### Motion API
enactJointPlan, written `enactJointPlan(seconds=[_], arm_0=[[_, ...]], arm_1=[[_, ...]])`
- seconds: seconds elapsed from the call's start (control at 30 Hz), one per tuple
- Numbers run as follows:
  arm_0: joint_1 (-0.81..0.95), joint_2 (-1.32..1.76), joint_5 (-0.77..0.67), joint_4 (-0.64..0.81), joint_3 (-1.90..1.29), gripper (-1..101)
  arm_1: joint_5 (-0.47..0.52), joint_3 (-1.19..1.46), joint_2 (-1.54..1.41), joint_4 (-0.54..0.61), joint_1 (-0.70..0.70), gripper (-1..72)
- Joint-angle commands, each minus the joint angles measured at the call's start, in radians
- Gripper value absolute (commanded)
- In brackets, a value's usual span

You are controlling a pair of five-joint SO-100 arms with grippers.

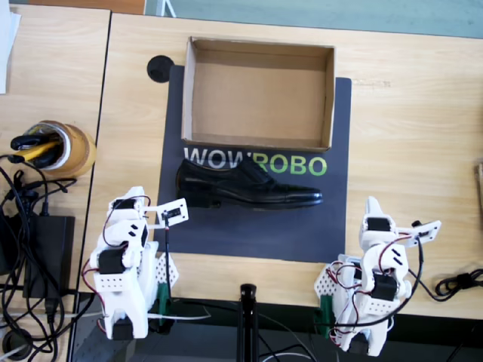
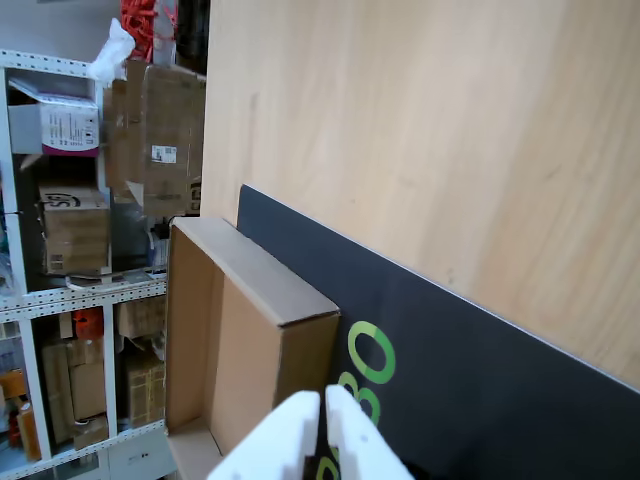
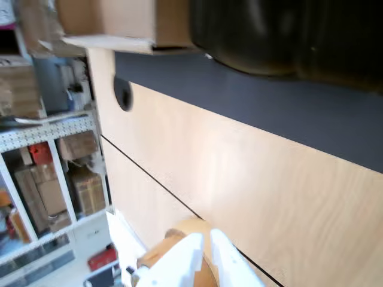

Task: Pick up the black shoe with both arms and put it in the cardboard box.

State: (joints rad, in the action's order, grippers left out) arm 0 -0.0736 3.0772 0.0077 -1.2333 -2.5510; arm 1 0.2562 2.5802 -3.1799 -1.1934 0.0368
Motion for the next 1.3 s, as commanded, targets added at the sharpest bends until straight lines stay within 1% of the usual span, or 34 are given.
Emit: enactJointPlan(seconds=[0.0,0.13,0.33,0.53,0.7,0.83,0.93,1.1,1.23,1.27], arm_0=[[0.006,-0.089,0.002,-0.018,0.121,0],[0.037,-0.198,0.003,-0.061,0.267,0],[0.103,-0.285,-0.011,-0.153,0.44,0],[0.166,-0.299,-0.067,-0.173,0.463,0],[0.213,-0.41,-0.133,-0.21,0.535,0],[0.264,-0.514,-0.163,-0.249,0.618,0],[0.339,-0.537,-0.176,-0.259,0.63,0],[0.446,-0.56,-0.299,-0.252,0.629,0],[0.485,-0.552,-0.308,-0.241,0.623,0],[0.491,-0.545,-0.305,-0.245,0.62,2]], arm_1=[[0.009,-0.15,0.092,-0.044,-0.003,-0.2],[-0.009,-0.296,0.193,-0.118,-0.049,-0.2],[-0.067,-0.466,0.342,-0.213,-0.172,-0.2],[-0.12,-0.594,0.489,-0.293,-0.316,-0.2],[-0.155,-0.66,0.603,-0.336,-0.413,-0.2],[-0.146,-0.709,0.71,-0.371,-0.42,-0.2],[-0.146,-0.709,0.739,-0.38,-0.437,-0.2],[-0.15,-0.701,0.779,-0.405,-0.518,-0.1],[-0.152,-0.707,0.796,-0.405,-0.538,0.3],[-0.149,-0.704,0.796,-0.407,-0.54,1.1]])
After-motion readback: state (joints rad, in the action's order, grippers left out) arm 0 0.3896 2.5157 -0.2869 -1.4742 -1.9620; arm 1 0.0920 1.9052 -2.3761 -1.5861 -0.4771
